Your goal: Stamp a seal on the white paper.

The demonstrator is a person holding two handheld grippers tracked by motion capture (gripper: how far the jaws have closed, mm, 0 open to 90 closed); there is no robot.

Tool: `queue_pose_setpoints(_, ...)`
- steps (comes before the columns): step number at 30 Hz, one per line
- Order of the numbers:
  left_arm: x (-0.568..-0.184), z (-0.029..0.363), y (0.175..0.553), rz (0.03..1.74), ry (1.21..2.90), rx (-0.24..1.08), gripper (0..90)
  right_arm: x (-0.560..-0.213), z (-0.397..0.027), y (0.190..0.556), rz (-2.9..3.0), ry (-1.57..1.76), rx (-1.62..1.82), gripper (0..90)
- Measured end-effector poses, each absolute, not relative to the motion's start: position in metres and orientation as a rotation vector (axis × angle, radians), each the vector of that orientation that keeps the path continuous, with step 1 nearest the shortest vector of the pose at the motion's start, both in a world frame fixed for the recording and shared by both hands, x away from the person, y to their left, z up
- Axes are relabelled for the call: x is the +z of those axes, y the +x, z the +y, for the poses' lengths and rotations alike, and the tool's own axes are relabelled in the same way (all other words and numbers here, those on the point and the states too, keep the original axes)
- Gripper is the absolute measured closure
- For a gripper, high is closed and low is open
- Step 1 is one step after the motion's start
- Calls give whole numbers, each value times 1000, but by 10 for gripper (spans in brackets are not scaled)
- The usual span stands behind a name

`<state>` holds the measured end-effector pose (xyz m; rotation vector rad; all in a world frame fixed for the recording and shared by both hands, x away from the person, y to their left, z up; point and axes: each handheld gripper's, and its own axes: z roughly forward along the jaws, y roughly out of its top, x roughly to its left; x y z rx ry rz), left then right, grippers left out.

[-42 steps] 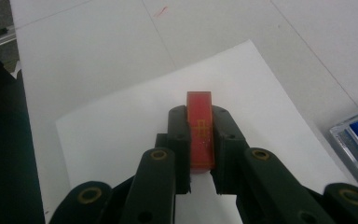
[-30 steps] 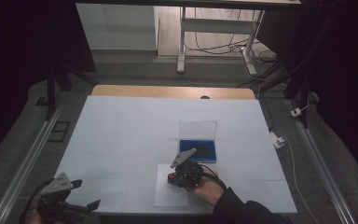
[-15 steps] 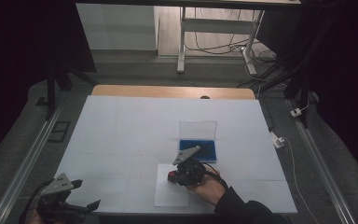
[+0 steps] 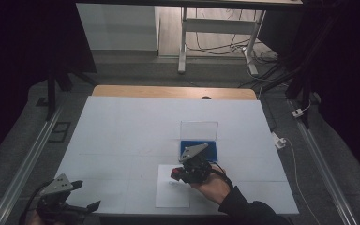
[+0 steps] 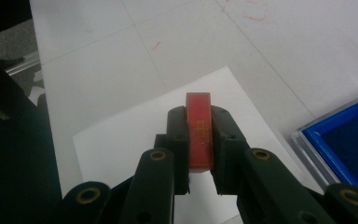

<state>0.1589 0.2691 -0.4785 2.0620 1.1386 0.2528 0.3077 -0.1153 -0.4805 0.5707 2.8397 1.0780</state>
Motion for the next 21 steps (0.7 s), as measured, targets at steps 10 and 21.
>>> queue_pose_setpoints(10, -479, 270, 159, 1140, 2057, 244, 28, -473, -123, 312, 2810, 603, 1122, 791)
queue_pose_setpoints(21, -479, 270, 159, 1140, 2057, 243, 28, -465, -136, 318, 2772, 654, 1146, 790)
